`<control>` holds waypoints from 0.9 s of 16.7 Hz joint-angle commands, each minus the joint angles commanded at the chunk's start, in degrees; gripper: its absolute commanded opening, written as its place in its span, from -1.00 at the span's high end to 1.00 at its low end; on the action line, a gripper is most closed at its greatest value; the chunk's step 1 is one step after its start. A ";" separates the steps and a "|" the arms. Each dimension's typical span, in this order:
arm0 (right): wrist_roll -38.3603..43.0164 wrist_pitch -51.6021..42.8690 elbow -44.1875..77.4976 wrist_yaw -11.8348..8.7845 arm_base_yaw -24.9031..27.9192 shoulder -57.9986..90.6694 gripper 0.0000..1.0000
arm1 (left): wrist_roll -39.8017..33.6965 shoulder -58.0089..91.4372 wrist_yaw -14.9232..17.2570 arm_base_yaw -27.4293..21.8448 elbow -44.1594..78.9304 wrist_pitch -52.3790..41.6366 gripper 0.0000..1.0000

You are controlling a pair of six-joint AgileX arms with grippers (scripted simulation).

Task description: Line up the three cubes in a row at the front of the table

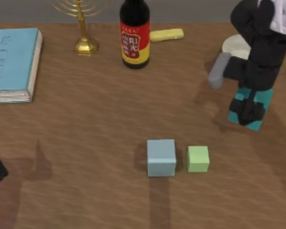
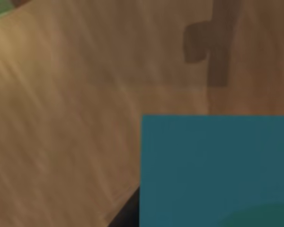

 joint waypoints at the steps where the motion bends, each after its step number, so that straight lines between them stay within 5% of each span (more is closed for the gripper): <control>1: 0.45 -1.90 3.69 0.03 1.94 2.25 1.00 | 0.00 0.00 0.00 0.00 0.00 0.00 -1.00; 10: 6.17 -22.85 50.36 0.01 24.39 25.77 1.00 | 0.00 0.00 0.00 0.00 0.00 0.00 -1.00; 15: 9.05 -30.18 66.22 0.31 33.60 33.50 1.00 | 0.00 0.00 0.00 0.00 0.00 0.00 -1.00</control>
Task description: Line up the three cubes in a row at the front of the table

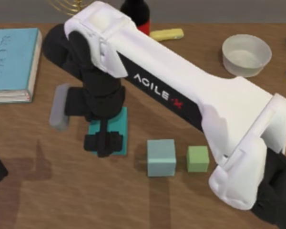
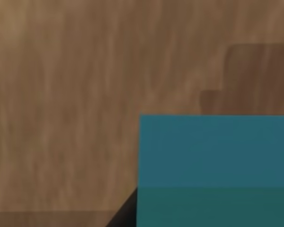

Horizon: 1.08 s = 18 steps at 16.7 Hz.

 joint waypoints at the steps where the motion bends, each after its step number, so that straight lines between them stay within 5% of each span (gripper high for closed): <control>1: 0.32 -0.66 1.33 0.06 0.90 0.66 1.00 | 0.00 0.00 0.00 0.00 0.00 0.00 -1.00; 9: 0.68 0.98 -0.07 0.06 1.25 0.13 1.00 | 0.00 0.00 0.00 0.00 0.00 0.00 -1.00; 18: 0.66 19.85 -27.19 -0.04 1.50 -6.50 1.00 | 0.00 0.00 0.00 0.00 0.00 0.00 -1.00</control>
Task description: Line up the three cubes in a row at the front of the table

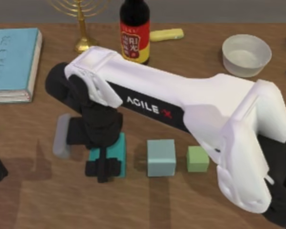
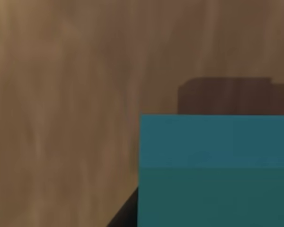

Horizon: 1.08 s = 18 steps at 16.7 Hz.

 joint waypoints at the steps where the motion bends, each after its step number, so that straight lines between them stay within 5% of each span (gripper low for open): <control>1: -0.03 1.62 -1.83 0.01 0.06 -0.52 1.00 | 0.00 0.00 0.00 0.00 0.00 0.00 -1.00; 7: -0.05 3.47 -3.73 0.03 0.11 -1.10 1.00 | 0.00 0.00 0.00 0.00 0.00 0.00 -1.00; 18: -0.05 3.47 -3.73 0.03 0.11 -1.10 -0.66 | 0.00 0.00 0.00 0.00 0.00 0.00 -1.00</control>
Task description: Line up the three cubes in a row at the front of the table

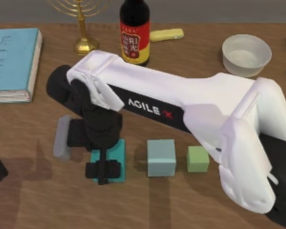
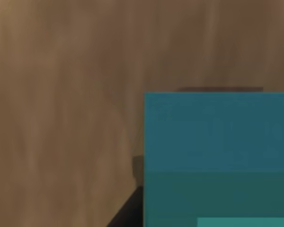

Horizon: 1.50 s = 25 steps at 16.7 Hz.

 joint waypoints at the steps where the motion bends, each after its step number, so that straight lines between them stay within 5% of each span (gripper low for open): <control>1: 0.00 0.00 0.00 0.00 0.00 0.00 -0.81 | 0.00 0.00 0.00 0.00 0.00 0.00 -1.00; 3: 0.00 0.00 0.00 0.00 0.00 0.00 -1.00 | 0.00 0.00 0.00 0.00 0.00 0.00 -1.00; 13: -0.01 -0.90 0.95 0.02 -0.11 0.36 -1.00 | 0.00 0.00 0.00 0.00 0.00 0.00 -1.00; 25: -0.06 -20.87 25.99 0.07 0.31 5.14 -1.00 | 0.00 0.00 0.00 0.00 0.00 0.00 -1.00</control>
